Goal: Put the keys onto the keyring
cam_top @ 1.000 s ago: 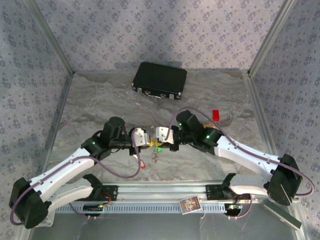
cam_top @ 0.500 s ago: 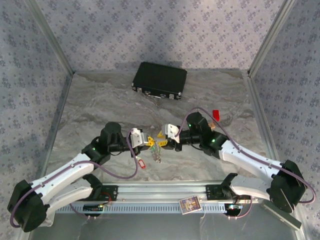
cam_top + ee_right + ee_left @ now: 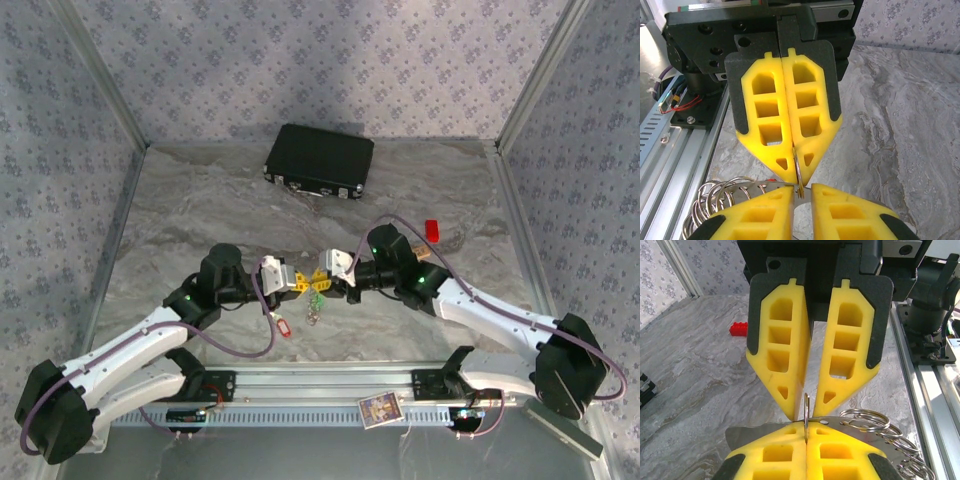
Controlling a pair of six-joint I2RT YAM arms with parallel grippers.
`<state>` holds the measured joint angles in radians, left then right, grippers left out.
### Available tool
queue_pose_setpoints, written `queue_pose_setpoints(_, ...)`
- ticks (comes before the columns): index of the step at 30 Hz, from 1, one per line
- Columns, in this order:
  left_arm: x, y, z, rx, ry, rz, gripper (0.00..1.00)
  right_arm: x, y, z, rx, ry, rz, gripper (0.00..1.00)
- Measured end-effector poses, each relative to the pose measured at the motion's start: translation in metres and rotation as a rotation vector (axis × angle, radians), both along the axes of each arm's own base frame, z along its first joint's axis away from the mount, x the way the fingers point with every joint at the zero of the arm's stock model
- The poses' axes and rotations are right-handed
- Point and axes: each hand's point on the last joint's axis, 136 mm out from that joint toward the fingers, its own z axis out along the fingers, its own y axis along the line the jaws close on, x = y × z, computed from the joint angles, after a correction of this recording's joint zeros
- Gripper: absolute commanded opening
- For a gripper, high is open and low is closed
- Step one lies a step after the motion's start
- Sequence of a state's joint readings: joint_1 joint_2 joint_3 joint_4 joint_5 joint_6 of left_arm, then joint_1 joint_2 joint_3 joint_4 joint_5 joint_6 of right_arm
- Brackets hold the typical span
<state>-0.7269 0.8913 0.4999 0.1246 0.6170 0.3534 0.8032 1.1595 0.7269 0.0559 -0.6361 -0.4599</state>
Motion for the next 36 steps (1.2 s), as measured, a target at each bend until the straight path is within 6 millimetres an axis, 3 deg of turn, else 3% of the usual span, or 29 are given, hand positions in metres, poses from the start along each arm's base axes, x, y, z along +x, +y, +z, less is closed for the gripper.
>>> queue_pose_setpoints(3, 0.0, 0.0, -0.001, 0.002, 0.002, 0.0, 0.0, 0.0, 0.0, 0.0, -0.001, 0.0, 0.0, 0.14)
queue_pose_setpoints(7, 0.001, 0.0, -0.005, 0.014, 0.011, 0.002, 0.0, 0.0, 0.0, -0.003, -0.013, 0.005, 0.004, 0.0)
queue_pose_setpoints(10, 0.0, 0.001, -0.009, 0.027, 0.022, 0.001, 0.1, 0.0, 0.001, -0.007, -0.032, 0.019, 0.007, 0.0)
queue_pose_setpoints(14, 0.0, 0.001, -0.008, 0.041, 0.025, 0.002, 0.14, -0.002, 0.001, -0.006, -0.053, 0.012, 0.018, 0.0)
queue_pose_setpoints(26, 0.002, 0.001, -0.003, 0.05, 0.02, 0.007, 0.15, -0.001, -0.005, -0.008, -0.132, -0.018, 0.02, 0.0)
queue_pose_setpoints(31, 0.002, 0.001, -0.003, 0.053, 0.022, 0.006, 0.1, -0.002, -0.006, -0.011, -0.15, -0.015, 0.024, 0.0)
queue_pose_setpoints(36, 0.003, 0.0, -0.008, 0.066, 0.035, 0.0, 0.14, -0.003, -0.004, -0.011, -0.15, -0.016, 0.027, 0.0)
